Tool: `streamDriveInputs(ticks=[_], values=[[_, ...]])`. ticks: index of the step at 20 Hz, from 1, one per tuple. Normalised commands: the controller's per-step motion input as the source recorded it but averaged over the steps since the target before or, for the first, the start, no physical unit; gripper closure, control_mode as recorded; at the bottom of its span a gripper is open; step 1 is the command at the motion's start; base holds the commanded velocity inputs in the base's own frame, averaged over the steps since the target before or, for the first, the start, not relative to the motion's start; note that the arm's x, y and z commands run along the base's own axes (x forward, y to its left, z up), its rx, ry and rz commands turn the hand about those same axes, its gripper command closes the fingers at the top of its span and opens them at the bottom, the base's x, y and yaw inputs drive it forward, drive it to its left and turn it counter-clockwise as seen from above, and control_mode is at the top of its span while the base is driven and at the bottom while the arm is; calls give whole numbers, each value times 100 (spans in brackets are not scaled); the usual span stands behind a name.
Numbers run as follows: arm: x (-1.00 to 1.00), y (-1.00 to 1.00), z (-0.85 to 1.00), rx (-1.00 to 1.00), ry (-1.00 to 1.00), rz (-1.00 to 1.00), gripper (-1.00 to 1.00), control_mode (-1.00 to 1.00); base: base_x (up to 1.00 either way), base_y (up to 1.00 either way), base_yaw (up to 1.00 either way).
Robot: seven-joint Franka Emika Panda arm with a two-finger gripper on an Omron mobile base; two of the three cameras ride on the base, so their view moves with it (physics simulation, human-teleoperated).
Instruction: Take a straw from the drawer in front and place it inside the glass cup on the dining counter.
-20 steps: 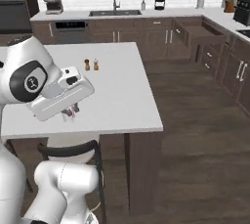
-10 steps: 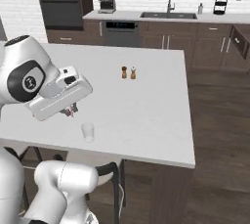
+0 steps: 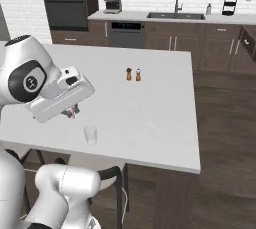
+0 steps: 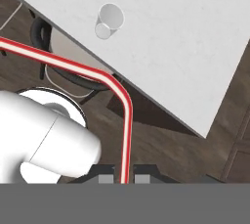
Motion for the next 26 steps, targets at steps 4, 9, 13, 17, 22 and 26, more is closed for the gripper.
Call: streamDriveInputs(ticks=[4, 9, 13, 17, 22, 26], values=[[0, 0, 0, 0, 0, 0, 100, 100, 100, 0, 0], [86, 0, 12, 1, 7, 1, 100, -100, 0, 0, 0], [54, 0, 16, -11, -4, 3, 100, -100, 0, 0, 0], [23, 0, 7, -21, -10, 5, 100, -100, 0, 0, 0], [1, 0, -1, -27, -14, 9, 100, -100, 0, 0, 0], [0, 0, -3, -24, -18, 13, 100, -100, 0, 0, 0]])
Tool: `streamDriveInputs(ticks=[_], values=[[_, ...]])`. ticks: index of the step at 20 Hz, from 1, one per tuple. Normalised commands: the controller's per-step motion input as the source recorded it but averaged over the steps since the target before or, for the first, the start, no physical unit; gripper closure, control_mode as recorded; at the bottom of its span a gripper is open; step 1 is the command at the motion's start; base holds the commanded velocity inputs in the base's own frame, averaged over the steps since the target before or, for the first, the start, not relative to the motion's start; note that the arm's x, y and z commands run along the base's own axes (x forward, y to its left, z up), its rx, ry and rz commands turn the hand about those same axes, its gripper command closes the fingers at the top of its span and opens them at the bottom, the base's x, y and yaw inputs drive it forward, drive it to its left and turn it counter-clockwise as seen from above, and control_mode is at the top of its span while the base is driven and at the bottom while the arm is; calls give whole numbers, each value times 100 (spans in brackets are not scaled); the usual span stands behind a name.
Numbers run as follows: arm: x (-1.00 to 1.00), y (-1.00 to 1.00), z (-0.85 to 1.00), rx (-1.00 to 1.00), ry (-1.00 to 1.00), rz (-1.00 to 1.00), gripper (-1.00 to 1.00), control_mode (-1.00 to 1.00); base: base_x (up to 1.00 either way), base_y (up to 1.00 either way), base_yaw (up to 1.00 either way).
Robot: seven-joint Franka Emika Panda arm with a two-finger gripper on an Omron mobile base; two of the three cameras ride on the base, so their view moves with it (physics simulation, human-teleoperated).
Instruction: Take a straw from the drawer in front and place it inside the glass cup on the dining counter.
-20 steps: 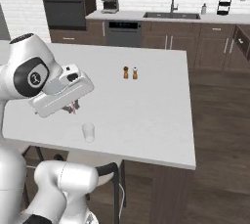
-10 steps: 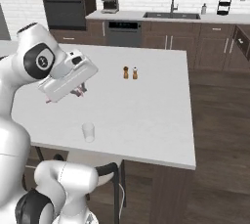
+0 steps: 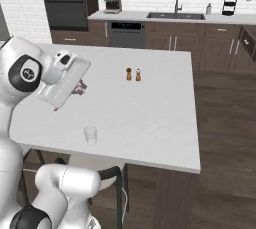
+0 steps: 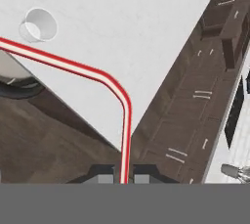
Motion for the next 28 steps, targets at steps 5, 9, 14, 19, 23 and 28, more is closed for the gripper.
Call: streamDriveInputs(ticks=[5, 9, 14, 19, 23, 28], values=[[20, -13, -4, -21, -15, 14, 100, -100, 0, 0, 0], [48, -11, -16, -22, -1, 12, 100, -100, 0, 0, 0], [35, -1, -7, -22, 1, 11, 100, -100, 0, 0, 0], [43, 0, -13, -18, 8, 9, 100, -100, 0, 0, 0], [32, 3, -8, -9, 8, 7, 100, -100, 0, 0, 0], [4, 0, -1, 3, 1, 18, 100, -100, 0, 0, 0]])
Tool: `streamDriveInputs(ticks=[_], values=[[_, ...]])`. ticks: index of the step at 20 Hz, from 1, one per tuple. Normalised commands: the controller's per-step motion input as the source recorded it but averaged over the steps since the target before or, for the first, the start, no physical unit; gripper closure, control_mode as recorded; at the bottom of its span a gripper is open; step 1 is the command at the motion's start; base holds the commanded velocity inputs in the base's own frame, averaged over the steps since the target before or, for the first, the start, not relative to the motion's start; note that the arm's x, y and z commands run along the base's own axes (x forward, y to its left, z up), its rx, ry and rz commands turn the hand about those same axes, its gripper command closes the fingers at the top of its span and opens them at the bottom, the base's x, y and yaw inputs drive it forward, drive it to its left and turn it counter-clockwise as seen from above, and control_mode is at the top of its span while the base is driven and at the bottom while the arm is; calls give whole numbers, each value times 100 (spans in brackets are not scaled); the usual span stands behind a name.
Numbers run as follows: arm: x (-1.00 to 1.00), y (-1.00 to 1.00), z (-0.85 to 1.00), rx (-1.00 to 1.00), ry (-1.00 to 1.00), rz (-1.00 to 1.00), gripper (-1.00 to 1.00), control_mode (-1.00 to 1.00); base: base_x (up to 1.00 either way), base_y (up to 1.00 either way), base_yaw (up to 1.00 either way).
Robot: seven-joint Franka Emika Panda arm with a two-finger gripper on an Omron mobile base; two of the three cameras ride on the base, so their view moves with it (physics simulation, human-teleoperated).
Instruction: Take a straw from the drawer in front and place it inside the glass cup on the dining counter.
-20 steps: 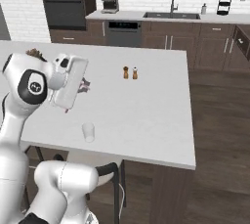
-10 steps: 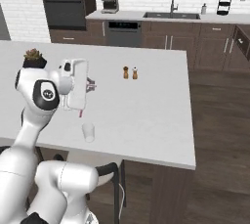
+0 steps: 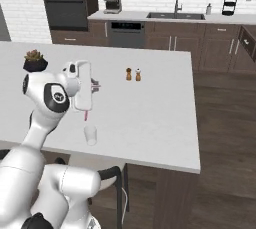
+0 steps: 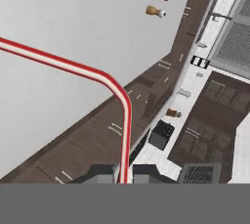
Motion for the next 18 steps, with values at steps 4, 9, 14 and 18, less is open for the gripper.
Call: streamDriveInputs(ticks=[4, 9, 14, 18], values=[[0, 0, 0, 16, -1, 25, 100, -100, 0, 0, 0], [18, 0, -5, 14, 0, 23, 100, -100, 0, 0, 0], [39, -7, -12, 7, -8, 35, 100, -100, 0, 0, 0], [18, -6, -24, 1, -20, 51, 100, -100, 0, 0, 0]])
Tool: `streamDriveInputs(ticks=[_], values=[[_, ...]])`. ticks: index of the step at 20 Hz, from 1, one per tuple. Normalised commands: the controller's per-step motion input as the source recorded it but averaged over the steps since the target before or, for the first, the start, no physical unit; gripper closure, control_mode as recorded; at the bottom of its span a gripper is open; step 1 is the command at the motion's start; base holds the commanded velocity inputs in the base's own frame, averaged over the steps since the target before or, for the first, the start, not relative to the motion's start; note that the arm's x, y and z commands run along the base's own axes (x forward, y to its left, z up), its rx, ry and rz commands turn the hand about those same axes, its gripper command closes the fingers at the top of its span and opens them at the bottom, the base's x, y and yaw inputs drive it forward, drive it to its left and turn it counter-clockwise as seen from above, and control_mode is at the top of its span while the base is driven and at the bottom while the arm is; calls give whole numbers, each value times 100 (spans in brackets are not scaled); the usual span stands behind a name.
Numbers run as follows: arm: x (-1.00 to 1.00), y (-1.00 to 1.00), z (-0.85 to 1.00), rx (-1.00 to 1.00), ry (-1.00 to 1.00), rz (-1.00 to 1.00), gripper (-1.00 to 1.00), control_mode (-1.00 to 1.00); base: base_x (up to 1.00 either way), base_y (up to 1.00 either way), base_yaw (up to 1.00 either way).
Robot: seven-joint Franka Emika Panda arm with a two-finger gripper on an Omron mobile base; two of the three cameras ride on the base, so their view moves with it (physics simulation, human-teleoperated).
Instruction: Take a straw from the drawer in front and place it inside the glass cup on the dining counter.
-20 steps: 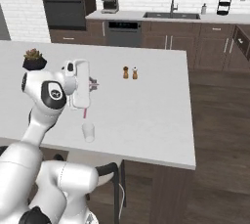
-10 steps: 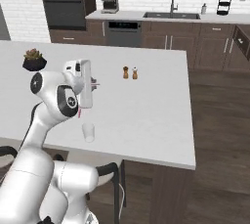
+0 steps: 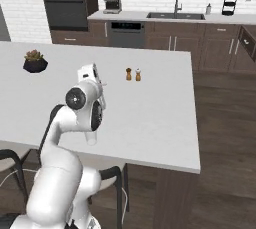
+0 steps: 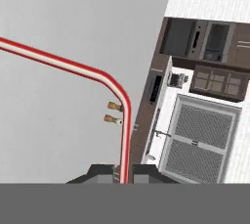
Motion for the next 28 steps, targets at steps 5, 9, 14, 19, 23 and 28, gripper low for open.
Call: streamDriveInputs(ticks=[5, 9, 14, 19, 23, 28], values=[[7, -4, -27, 4, -14, 48, 100, -100, 0, 0, 0], [40, 0, -3, 11, 0, 41, 100, -100, 0, 0, 0], [55, 0, 0, 4, -1, 35, 100, -100, 0, 0, 0], [27, 0, -3, 0, -4, 33, 100, -100, 0, 0, 0], [2, 0, -1, 0, -5, 24, 100, -100, 0, 0, 0], [-2, 12, 0, 0, -9, 9, 100, -100, 0, 0, 0]])
